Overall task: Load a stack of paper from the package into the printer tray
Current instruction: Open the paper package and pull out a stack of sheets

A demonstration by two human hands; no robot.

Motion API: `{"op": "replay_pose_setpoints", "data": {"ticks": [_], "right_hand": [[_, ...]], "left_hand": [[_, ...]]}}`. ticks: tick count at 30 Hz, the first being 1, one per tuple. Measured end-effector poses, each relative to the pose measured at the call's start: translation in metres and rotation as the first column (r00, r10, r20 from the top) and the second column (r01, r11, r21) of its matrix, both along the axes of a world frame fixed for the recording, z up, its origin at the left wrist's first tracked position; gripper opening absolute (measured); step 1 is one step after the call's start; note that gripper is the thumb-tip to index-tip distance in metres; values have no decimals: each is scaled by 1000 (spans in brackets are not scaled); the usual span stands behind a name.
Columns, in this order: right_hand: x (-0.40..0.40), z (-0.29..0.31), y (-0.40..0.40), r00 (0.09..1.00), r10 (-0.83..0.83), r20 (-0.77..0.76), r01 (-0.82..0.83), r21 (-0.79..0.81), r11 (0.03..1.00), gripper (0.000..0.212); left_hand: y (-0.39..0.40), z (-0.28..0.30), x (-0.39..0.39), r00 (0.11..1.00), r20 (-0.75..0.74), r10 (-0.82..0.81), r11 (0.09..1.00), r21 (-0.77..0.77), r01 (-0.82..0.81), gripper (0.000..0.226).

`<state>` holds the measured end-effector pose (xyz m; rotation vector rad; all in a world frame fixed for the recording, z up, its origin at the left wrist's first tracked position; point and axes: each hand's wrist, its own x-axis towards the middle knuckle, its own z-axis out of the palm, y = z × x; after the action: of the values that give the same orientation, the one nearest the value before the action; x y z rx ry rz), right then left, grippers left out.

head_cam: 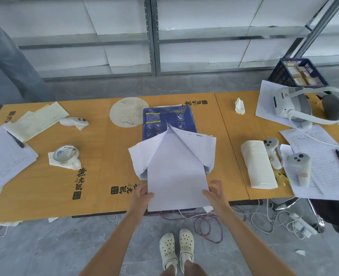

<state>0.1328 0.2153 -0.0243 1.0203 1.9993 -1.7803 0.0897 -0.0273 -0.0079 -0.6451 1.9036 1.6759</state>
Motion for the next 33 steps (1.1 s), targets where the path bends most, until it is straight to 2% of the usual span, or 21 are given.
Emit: {"op": "replay_pose_setpoints", "data": {"ticks": [3, 9, 15, 19, 23, 30, 33], "right_hand": [[-19, -1, -1, 999, 32, -36, -30, 60, 998, 44], [-40, -12, 6, 989, 145, 20, -146, 167, 975, 36], [-29, -7, 14, 989, 138, 60, -143, 101, 985, 41], [-1, 3, 10, 987, 152, 45, -154, 27, 988, 33], [32, 10, 4, 988, 154, 7, -155, 34, 987, 30], [105, 35, -4, 984, 174, -48, -169, 83, 982, 31], [132, 49, -7, 982, 147, -115, -143, 38, 989, 38]], "left_hand": [[4, -1, -13, 999, -41, 7, 1000, 20, -6, 30], [2, -16, -22, 995, -100, 14, 999, -43, -18, 29], [-4, -12, -15, 992, -67, -104, 994, -47, 101, 53], [-6, -9, 15, 987, -57, -150, 987, -70, 145, 55], [-4, -5, 54, 988, -114, -109, 988, -117, 96, 57], [7, 25, 140, 973, -231, 5, 997, -69, -21, 53], [3, 38, 168, 966, -257, 36, 999, -22, -43, 52]]}}
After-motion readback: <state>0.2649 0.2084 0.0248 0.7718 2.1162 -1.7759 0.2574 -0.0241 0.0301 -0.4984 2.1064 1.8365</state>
